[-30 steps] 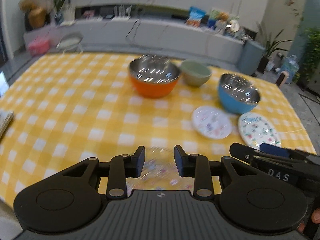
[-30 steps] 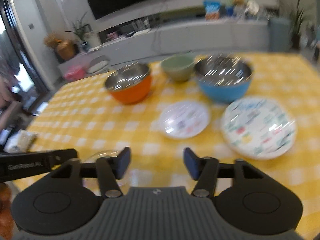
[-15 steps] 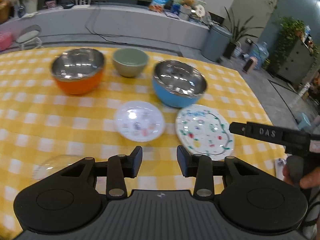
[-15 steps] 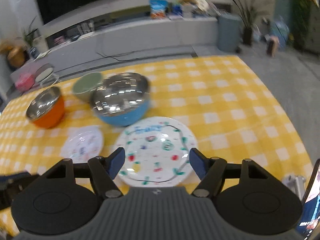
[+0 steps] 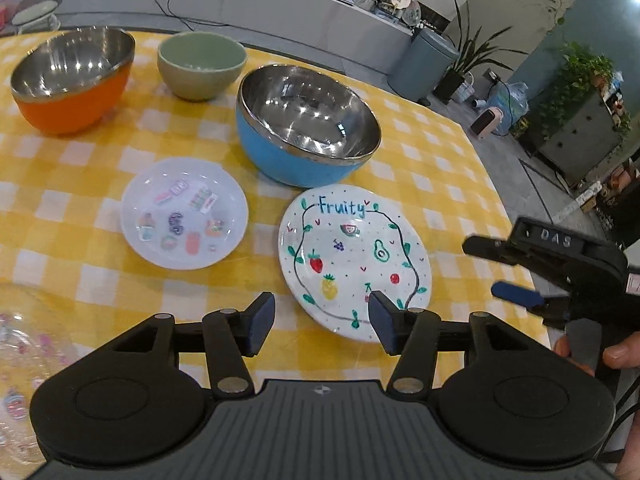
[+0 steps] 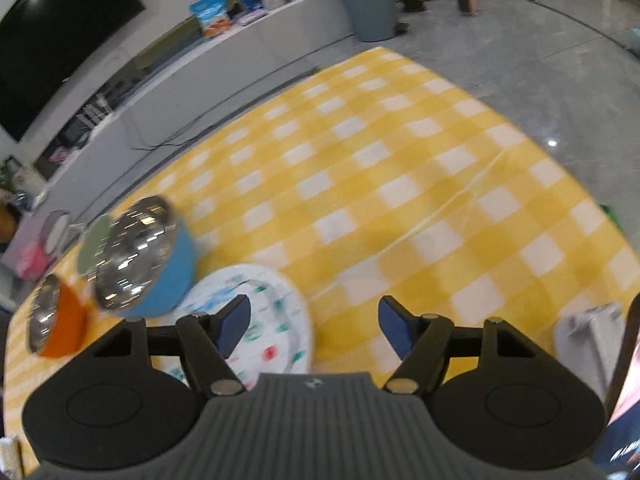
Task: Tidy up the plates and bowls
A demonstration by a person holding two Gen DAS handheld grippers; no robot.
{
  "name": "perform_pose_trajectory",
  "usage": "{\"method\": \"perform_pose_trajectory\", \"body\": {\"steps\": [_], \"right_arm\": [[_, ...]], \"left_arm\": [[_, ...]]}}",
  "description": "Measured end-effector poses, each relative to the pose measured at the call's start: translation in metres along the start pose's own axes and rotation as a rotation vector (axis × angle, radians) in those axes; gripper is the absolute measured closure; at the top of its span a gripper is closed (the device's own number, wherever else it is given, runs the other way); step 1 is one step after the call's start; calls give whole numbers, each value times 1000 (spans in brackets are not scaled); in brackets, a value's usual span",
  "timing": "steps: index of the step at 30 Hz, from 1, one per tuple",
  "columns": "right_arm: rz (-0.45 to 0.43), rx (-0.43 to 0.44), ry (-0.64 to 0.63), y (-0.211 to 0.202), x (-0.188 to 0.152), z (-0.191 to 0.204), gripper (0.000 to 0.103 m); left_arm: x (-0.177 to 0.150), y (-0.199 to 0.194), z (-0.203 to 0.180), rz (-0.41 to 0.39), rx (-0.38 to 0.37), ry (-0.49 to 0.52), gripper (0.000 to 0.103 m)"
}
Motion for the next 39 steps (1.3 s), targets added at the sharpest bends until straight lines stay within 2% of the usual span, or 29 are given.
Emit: {"method": "perform_pose_trajectory", "body": {"steps": [3,5,11,14,17,23,25,31,33,39], "right_arm": [[33,5,76,10,5,-18,34],[58,30,128,16,5,-27,39],[94,91,186,29,5,-31,45],[98,115,173,34,4,-26,49],[106,145,165,41,2,-22,56],[118,176,90,54,-2,-7,68],[108,159,49,55,-4,-4,75],[87,116,-39,54,-9,5,87],[92,106,-27,55,-9,3,89],[141,112,7,47,-18,2,90]], "left_arm": [[1,9,4,-2,-5,-54,40],[0,17,6,8,-13,-80,40],[0,28,8,5,-15,-105,41],[1,32,10,0,-9,-112,42],[4,33,13,-4,-6,-111,42],[5,37,15,-18,-9,-94,50],[5,38,17,-26,-16,-95,54],[4,39,18,-47,-7,-87,71],[3,37,19,-54,3,-80,78],[0,31,31,-69,-4,-95,79]]}}
Point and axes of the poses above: each gripper's, at about its wrist camera, not at the fingertips, and y roughly the way its jaws point, z to its left, x to its top, the point moved 1 cm from there along y, roughly the way its jaws point, and after that the axes turned 1 degree about x, right-handed, at the moved point
